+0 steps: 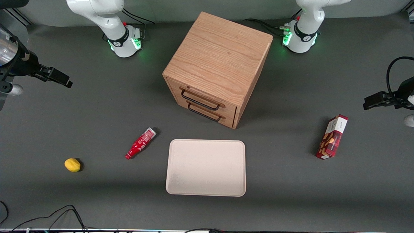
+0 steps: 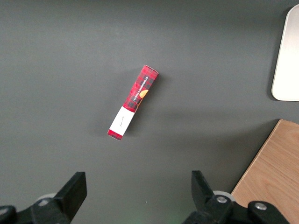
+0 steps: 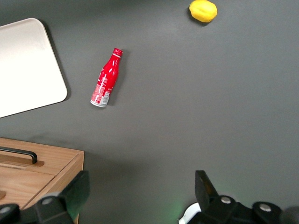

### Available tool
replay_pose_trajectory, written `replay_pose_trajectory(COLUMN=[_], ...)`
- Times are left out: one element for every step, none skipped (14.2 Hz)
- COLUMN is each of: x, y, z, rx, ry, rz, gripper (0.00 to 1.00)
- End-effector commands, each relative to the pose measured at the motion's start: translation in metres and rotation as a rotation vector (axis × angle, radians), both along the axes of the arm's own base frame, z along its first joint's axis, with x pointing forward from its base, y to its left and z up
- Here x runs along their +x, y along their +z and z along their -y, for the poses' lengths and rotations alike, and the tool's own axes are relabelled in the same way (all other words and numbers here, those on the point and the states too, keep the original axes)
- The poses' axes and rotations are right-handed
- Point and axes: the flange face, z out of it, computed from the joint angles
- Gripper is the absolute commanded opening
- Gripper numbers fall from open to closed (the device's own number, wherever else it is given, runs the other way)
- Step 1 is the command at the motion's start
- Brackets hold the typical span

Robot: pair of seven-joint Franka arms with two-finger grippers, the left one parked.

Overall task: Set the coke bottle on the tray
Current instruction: 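Move the right gripper out toward the red Coca-Cola bottle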

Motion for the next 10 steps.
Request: replay_pose_trajectory(x=[-0.002, 0.000, 0.000, 0.000, 0.001, 0.001, 0.000, 0.001, 0.005, 0.012], y=[0.005, 0.007, 0.007, 0.009, 0.006, 0.003, 0.006, 0.007, 0.004, 0.004], z=[0.003, 0.004, 0.005, 0.004, 0.002, -0.001, -0.007, -0.009, -0.010, -0.012], rx=[0.026, 0.024, 0.026, 0.022, 0.021, 0.020, 0.018, 0.018, 0.020, 0.025], ry=[0.013, 0.018, 0.017, 0.019, 0.022, 0.025, 0.022, 0.020, 0.001, -0.026], rz=[-0.032, -0.027, -0.030, -0.030, -0.034, -0.042, -0.037, -0.034, -0.035, -0.035], gripper=[1.00, 1.00, 1.00, 1.00, 1.00, 1.00, 1.00, 1.00, 1.00, 1.00])
